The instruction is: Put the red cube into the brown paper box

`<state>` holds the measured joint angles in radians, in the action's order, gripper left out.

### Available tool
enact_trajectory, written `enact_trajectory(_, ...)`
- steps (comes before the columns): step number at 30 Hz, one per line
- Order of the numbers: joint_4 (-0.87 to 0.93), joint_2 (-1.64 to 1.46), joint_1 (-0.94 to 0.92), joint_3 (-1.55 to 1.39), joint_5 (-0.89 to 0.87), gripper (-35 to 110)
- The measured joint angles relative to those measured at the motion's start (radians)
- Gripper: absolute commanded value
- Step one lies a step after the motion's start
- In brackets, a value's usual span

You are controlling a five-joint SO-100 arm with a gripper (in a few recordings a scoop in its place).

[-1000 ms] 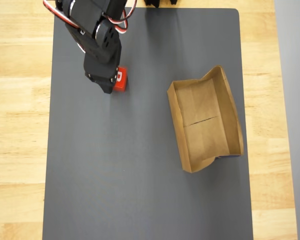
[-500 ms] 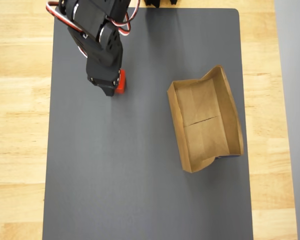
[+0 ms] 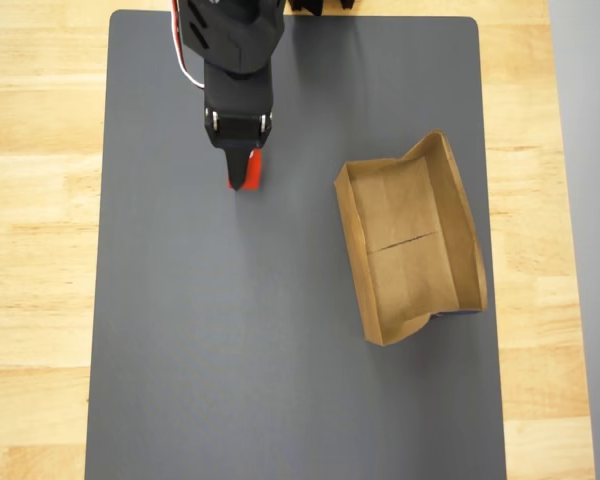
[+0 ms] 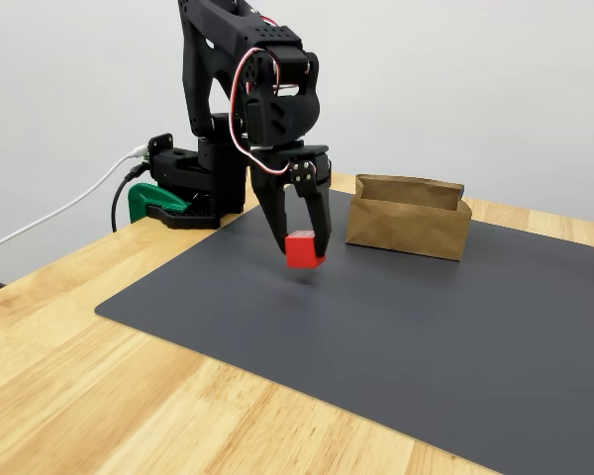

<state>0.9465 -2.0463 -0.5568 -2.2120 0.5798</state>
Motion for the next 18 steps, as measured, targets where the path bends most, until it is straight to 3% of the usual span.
enact_trajectory(8, -0.018, -0.345, 0.141, -0.061, -0.164, 0)
enact_trajectory(18, -0.034, -0.279, 0.408, 0.012, -0.526, 0)
